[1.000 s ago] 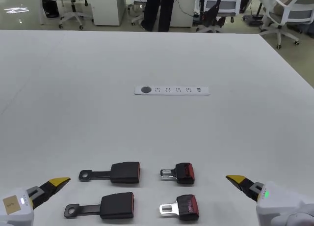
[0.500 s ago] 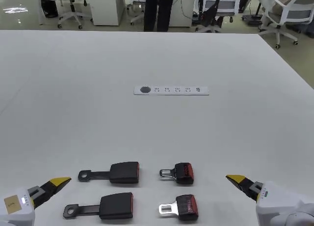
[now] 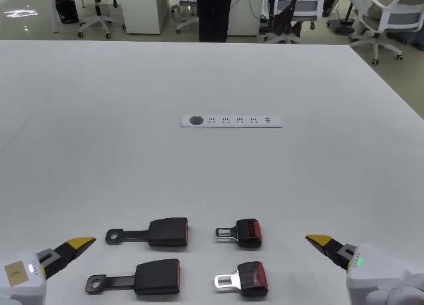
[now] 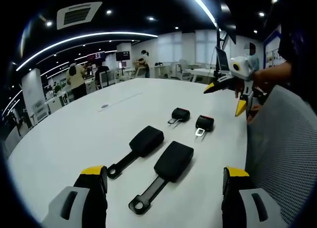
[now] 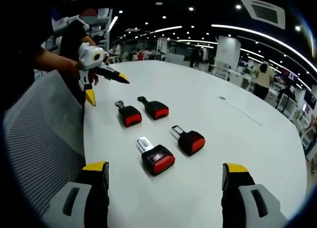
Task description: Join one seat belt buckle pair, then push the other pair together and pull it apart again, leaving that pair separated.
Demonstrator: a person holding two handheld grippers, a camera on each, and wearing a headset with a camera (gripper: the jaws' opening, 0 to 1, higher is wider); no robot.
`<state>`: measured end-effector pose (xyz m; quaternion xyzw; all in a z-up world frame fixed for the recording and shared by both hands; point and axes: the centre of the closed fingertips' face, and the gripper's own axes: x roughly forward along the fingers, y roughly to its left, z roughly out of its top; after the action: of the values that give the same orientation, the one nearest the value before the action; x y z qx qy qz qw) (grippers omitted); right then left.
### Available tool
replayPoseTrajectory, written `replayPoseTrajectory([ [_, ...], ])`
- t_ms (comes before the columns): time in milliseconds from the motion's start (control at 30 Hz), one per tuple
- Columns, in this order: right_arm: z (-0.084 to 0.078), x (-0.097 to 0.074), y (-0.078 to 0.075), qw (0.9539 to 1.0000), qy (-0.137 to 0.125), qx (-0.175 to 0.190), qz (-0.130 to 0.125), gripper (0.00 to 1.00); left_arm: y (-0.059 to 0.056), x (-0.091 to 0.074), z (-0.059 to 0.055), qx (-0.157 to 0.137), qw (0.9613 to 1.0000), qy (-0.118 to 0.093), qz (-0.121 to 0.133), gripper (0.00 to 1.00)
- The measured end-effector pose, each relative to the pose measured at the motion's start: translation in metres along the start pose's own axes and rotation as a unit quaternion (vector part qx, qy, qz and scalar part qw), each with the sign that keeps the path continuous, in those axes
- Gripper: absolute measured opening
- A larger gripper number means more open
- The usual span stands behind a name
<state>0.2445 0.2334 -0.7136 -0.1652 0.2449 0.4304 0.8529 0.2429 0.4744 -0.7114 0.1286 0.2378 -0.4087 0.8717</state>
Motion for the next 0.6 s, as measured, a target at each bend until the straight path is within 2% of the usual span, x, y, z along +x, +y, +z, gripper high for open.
replayPoseTrajectory([
  [400, -0.0006, -0.0004, -0.0030, 1.0000, 0.000, -0.004, 0.001, 0.96, 0.0001, 0.0012, 0.0009, 0.004, 1.0000, 0.004, -0.006, 1.00],
  [600, -0.0011, 0.0004, -0.0051, 0.9998, 0.007, -0.020, 0.008, 0.94, 0.0031, 0.0040, 0.0005, 0.012, 0.9998, 0.012, -0.014, 0.99],
])
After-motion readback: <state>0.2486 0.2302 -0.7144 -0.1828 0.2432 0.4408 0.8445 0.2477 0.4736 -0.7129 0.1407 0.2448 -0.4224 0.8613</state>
